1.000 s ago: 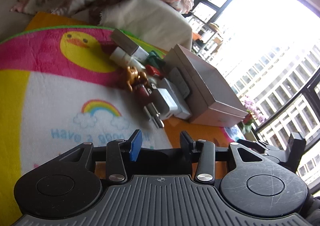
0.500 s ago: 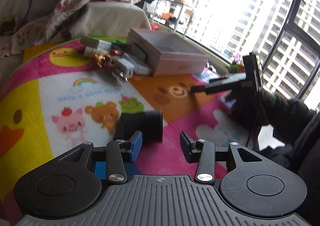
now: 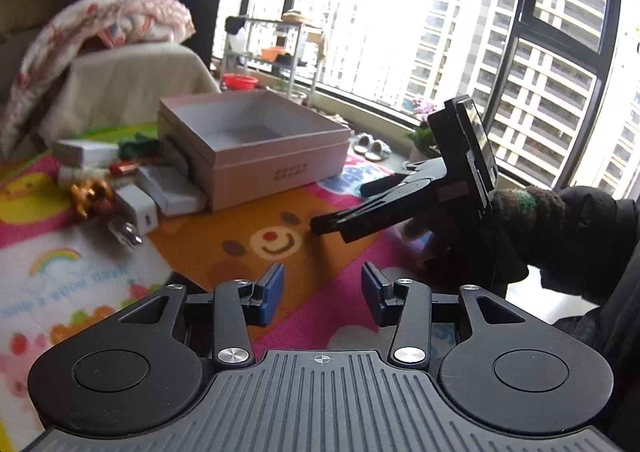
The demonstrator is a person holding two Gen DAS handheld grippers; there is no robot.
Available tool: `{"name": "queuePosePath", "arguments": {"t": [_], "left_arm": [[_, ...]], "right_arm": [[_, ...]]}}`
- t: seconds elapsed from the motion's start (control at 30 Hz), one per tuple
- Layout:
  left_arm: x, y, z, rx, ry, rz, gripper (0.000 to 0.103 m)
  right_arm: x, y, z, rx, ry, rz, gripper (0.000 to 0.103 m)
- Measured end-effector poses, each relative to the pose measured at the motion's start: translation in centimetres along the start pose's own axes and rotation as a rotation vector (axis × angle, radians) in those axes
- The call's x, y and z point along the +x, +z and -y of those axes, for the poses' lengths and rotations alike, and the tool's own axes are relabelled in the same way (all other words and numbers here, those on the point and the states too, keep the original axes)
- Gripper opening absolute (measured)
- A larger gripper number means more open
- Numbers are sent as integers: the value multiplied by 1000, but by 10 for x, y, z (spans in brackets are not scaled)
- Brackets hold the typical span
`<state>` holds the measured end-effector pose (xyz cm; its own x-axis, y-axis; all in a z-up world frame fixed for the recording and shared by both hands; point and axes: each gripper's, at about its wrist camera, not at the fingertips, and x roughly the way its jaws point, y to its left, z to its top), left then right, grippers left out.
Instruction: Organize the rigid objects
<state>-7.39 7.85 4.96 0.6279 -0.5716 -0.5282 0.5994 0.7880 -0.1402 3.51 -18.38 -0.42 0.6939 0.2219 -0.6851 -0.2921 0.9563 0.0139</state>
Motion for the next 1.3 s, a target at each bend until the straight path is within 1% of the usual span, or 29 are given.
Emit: {"name": "queuePosePath", "arguments": {"t": [0.07, 0.1, 0.13, 0.17, 0.23, 0.33, 0.4, 0.43, 0.47, 0.53, 0.6, 0.63, 0.7, 0.77, 0.83, 0.87, 0.93, 1.0, 1.03, 1.1, 1.2, 1.27, 1.3], "left_arm": [[-18, 0, -1, 79, 113, 4, 48], [-24, -1, -4, 125, 166, -9, 48], [-28, -3, -9, 163, 208, -29, 48], [-28, -4, -16, 178, 224, -53, 46], [-22, -4, -32, 169, 219, -106, 46], [-3, -3, -44, 145, 197, -143, 46], [8, -5, -44, 146, 169, -139, 48], [13, -6, -43, 150, 157, -137, 50], [18, -7, -40, 166, 162, -127, 53], [26, -10, -35, 193, 200, -114, 55], [30, -9, -39, 152, 213, -98, 56], [31, -9, -43, 109, 208, -88, 56], [33, -9, -51, 52, 201, -70, 57], [35, -10, -55, 37, 197, -60, 57], [40, -9, -60, 21, 212, -61, 56], [43, -10, -63, 15, 217, -71, 54], [53, -12, -70, 8, 222, -104, 51], [53, -13, -76, -14, 209, -80, 51], [52, -12, -79, -36, 200, -72, 51], [49, -10, -82, -70, 193, -47, 50], [41, -11, -86, -110, 185, -8, 50], [38, -13, -90, -143, 185, 8, 50], [36, -14, -91, -159, 190, 14, 50]], "right_arm": [[0, 1, 0, -1, -2, -4, 103], [0, 1, 0, -2, -2, -5, 103], [0, 1, 0, -3, -1, -5, 103], [1, 1, 0, -3, 0, -4, 103], [1, 0, 0, -4, 1, -2, 103], [1, 0, 1, -9, 7, -1, 103], [0, -1, 2, -9, 15, 3, 103], [-1, -1, 3, -10, 22, 5, 103], [-2, -2, 3, -12, 29, 6, 103], [-2, -1, 2, -21, 33, 3, 103], [-3, 1, -2, -40, 41, -5, 103], [-5, 4, -6, -55, 64, -10, 99], [-12, 15, -18, -92, 107, -8, 94], [-25, 39, -38, -152, 124, 39, 94], [-33, 72, -63, -223, 122, 88, 94], [-32, 90, -75, -249, 132, 99, 94], [-17, 132, -100, -275, 167, 88, 96], [11, 167, -124, -281, 184, 50, 97], [32, 184, -138, -281, 192, 19, 97], [77, 208, -164, -285, 191, -34, 97], [139, 226, -189, -272, 153, -111, 97], [173, 230, -191, -223, 138, -195, 97], [184, 231, -190, -194, 144, -242, 93]]}}
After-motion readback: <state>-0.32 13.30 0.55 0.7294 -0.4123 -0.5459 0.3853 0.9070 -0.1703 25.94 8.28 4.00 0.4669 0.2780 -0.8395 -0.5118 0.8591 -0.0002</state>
